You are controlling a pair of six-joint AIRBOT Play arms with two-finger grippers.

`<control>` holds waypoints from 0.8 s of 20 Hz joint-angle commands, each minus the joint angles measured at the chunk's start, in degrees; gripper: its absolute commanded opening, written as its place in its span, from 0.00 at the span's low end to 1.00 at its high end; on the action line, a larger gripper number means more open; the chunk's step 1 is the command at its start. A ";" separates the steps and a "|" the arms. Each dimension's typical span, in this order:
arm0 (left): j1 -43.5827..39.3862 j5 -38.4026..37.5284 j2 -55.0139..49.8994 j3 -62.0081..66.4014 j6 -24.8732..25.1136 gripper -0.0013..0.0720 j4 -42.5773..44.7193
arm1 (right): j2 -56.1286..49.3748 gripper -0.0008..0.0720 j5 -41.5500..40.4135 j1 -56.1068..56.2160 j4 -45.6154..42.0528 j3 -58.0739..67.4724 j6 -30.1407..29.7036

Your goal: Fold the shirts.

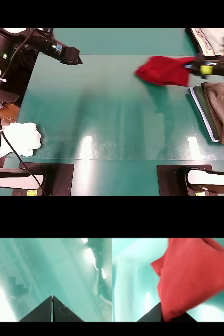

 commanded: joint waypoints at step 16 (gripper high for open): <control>-5.53 4.98 -0.02 0.00 -0.39 0.05 0.09 | 6.27 0.03 12.63 -26.38 -0.57 16.15 1.05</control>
